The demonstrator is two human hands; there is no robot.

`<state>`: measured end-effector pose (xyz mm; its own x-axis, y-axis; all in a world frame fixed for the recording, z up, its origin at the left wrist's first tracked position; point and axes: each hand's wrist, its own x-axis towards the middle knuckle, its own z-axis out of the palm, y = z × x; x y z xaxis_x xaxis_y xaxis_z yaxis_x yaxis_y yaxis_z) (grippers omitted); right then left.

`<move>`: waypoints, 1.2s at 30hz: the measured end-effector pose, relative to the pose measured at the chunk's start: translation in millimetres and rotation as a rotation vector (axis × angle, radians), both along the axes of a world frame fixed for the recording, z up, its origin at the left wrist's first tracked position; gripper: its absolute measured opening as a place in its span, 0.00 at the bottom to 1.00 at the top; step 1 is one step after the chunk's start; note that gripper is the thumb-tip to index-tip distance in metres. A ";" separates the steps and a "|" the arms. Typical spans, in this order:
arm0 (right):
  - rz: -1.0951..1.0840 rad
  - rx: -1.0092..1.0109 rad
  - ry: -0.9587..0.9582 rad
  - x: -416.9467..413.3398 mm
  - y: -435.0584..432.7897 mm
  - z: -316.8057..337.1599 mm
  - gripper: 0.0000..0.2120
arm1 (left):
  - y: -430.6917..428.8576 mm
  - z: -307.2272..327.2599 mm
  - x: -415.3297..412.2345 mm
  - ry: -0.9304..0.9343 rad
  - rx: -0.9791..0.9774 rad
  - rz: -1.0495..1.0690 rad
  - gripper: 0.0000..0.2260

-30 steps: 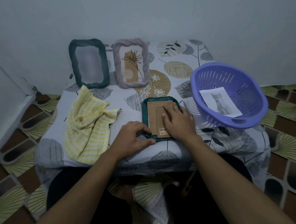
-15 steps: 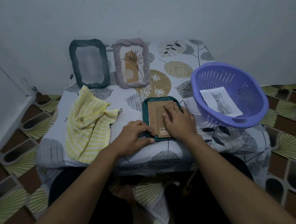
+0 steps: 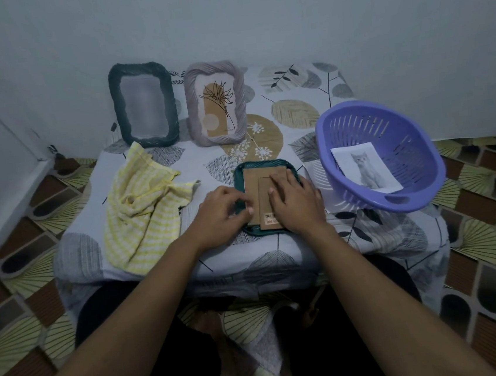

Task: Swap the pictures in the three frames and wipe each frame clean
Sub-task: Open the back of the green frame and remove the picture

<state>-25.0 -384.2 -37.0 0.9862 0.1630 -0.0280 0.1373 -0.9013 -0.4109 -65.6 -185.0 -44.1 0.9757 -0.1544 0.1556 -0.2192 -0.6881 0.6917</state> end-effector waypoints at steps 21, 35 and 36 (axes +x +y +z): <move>0.029 0.174 0.067 4.3 -8.2 9.1 0.21 | -20.3 -15.8 20.5 0.009 0.356 0.225 0.40; -0.118 0.065 0.110 -31.7 -43.0 19.9 0.27 | -19.0 -14.1 20.6 0.028 0.338 0.232 0.41; -0.118 0.066 0.109 -33.0 -43.6 20.0 0.27 | -19.1 -13.9 20.0 0.027 0.339 0.233 0.41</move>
<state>-58.0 -427.8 -17.0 0.9903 0.0518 -0.1290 -0.0161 -0.8790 -0.4766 -45.5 -204.1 -58.0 0.9937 0.0333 0.1074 -0.0151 -0.9069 0.4210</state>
